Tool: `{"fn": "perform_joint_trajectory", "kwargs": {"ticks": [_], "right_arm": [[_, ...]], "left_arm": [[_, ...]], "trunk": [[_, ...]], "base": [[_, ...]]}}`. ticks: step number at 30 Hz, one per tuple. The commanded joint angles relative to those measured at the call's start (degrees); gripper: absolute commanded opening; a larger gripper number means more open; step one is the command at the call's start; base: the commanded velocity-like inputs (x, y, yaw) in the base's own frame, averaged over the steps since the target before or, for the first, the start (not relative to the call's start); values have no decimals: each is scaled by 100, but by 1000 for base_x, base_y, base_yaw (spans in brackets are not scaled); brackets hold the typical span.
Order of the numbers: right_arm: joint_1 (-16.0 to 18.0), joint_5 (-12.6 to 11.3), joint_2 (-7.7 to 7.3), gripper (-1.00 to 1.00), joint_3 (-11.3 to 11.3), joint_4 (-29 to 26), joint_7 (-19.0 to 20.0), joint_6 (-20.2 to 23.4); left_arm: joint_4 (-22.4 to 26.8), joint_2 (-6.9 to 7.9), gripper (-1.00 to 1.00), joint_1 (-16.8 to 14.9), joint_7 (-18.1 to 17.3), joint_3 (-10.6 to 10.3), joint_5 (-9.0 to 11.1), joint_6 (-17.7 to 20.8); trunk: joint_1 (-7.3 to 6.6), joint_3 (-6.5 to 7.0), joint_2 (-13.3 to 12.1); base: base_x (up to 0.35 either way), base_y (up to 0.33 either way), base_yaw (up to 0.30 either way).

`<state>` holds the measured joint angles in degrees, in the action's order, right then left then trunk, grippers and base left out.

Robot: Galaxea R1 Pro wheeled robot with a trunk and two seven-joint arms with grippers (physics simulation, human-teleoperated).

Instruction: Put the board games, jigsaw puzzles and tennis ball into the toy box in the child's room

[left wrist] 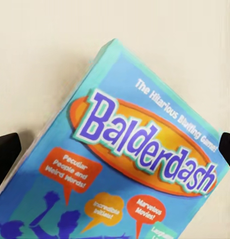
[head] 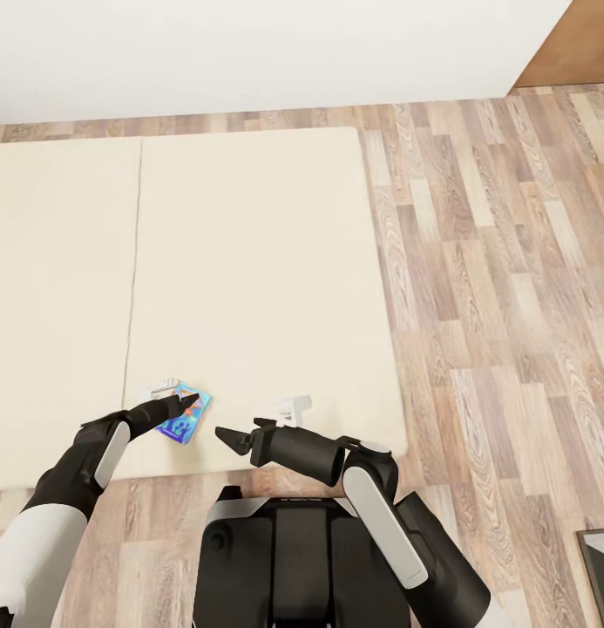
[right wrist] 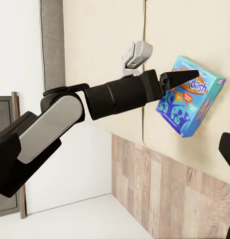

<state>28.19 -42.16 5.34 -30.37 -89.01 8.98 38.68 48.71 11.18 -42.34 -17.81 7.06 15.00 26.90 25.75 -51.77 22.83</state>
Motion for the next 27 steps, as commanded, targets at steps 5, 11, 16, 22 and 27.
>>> {"fn": "perform_joint_trajectory", "kwargs": {"ticks": [5, 11, 16, 22, 27], "right_arm": [[2, 6, 1, 100, 5, -2, 16, 25], [2, 8, 2, 100, 5, -2, 16, 25], [2, 6, 2, 100, 5, -3, 16, 25], [2, 6, 0, 100, 5, -2, 16, 25], [2, 6, 1, 100, 5, -3, 16, 25]], "left_arm": [[7, -2, 100, 3, -12, 14, 38, 52], [7, -2, 100, 0, -6, 14, 38, 52], [7, -2, 100, 0, -4, 17, 38, 52], [7, 2, 100, 1, -4, 20, 38, 52], [7, 9, 100, -2, -2, 22, 38, 52]], "trunk": [[3, -6, 9], [3, -6, 9], [3, -6, 9], [3, -6, 9], [3, -6, 9]], "base": [[0, -84, 0], [0, -115, 0], [0, -169, 0], [0, -44, 0], [0, -10, 0]]}}
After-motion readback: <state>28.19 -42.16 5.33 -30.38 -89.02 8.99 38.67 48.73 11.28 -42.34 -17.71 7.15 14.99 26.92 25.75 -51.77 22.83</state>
